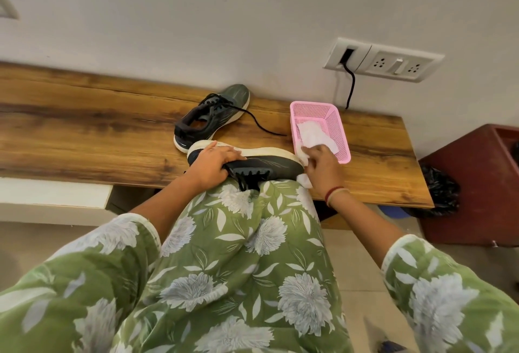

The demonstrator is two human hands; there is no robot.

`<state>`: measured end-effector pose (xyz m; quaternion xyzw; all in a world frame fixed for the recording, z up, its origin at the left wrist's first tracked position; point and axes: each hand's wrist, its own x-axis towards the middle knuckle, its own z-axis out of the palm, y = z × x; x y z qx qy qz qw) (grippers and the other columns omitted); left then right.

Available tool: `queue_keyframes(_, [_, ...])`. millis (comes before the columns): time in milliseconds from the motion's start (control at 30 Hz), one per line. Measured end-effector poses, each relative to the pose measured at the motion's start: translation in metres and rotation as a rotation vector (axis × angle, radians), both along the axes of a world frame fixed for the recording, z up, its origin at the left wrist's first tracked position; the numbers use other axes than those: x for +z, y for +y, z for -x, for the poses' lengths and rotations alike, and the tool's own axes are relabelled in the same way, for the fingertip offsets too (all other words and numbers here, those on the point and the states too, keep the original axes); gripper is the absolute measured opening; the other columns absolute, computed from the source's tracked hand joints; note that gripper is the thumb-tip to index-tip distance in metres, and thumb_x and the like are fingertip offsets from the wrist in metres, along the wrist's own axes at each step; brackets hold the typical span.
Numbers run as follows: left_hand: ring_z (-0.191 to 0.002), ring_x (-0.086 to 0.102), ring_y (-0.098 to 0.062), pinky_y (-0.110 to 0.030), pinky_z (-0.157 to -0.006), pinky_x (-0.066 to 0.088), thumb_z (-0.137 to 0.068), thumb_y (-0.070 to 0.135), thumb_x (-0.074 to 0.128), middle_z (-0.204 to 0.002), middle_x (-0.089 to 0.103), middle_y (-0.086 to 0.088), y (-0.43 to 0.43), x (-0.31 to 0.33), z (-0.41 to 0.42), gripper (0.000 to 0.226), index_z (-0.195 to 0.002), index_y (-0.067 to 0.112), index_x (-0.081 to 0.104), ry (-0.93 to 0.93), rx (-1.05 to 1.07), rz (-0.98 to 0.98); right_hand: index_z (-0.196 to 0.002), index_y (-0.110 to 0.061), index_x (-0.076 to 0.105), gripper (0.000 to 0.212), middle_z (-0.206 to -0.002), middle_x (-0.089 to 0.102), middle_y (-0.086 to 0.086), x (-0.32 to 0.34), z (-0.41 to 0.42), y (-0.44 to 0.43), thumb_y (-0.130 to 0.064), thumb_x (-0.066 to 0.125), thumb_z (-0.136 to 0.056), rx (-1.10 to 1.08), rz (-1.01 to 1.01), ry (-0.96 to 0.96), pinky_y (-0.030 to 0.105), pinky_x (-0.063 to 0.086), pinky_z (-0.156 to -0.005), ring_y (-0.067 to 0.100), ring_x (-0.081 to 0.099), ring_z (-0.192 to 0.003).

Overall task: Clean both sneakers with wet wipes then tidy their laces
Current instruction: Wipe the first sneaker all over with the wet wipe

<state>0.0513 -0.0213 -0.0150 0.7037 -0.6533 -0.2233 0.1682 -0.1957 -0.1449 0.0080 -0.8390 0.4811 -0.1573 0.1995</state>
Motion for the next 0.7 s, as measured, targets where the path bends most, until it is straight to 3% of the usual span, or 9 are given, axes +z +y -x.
queue_keyframes(100, [-0.137, 0.034, -0.016, -0.034, -0.116, 0.003, -0.081, -0.004, 0.052, -0.142, 0.049, -0.001, 0.000, 0.000, -0.001, 0.057, -0.132, 0.021, 0.055, 0.011, 0.011, -0.010, -0.122, -0.012, 0.062, 0.037, -0.112, 0.056, 0.007, 0.009, -0.044, -0.006, 0.000, 0.050, -0.090, 0.141, -0.005, -0.006, 0.023, 0.038, -0.091, 0.015, 0.049, -0.099])
queue_keyframes(267, [-0.138, 0.034, -0.017, -0.035, -0.116, 0.004, -0.082, -0.004, 0.051, -0.141, 0.050, -0.001, 0.001, -0.002, -0.001, 0.056, -0.132, 0.021, 0.056, 0.042, 0.032, -0.020, -0.117, -0.011, 0.066, 0.036, -0.111, 0.058, 0.014, -0.010, -0.060, -0.012, 0.003, 0.048, -0.089, 0.394, 0.098, 0.253, 0.042, 0.045, -0.088, 0.032, 0.050, -0.105])
queue_keyframes(367, [-0.138, 0.035, -0.017, -0.035, -0.116, 0.004, -0.083, -0.003, 0.052, -0.141, 0.050, -0.001, 0.000, -0.004, -0.004, 0.055, -0.133, 0.020, 0.055, 0.047, 0.030, -0.025, -0.111, -0.004, 0.068, 0.036, -0.103, 0.061, 0.018, -0.018, -0.038, -0.012, 0.011, 0.053, -0.082, 0.378, 0.163, 0.190, 0.046, 0.049, -0.083, 0.037, 0.052, -0.098])
queue_keyframes(533, [-0.137, 0.036, -0.018, -0.036, -0.116, 0.005, -0.082, -0.004, 0.052, -0.140, 0.051, -0.002, 0.000, -0.004, -0.003, 0.055, -0.131, 0.019, 0.057, 0.065, 0.031, -0.007, -0.112, -0.002, 0.066, 0.039, -0.102, 0.061, 0.018, -0.026, 0.005, -0.008, 0.007, 0.068, -0.075, 0.258, 0.101, 0.175, 0.042, 0.047, -0.084, 0.037, 0.053, -0.096])
queue_keyframes(700, [-0.136, 0.037, -0.019, -0.034, -0.116, 0.006, -0.079, -0.008, 0.051, -0.140, 0.051, -0.003, 0.003, -0.003, -0.004, 0.061, -0.133, 0.019, 0.055, 0.092, 0.090, -0.009, -0.092, 0.000, 0.070, 0.016, -0.107, 0.061, 0.016, -0.041, 0.044, -0.009, -0.001, 0.056, -0.086, 0.139, -0.057, 0.359, 0.034, 0.043, -0.084, 0.034, 0.054, -0.099])
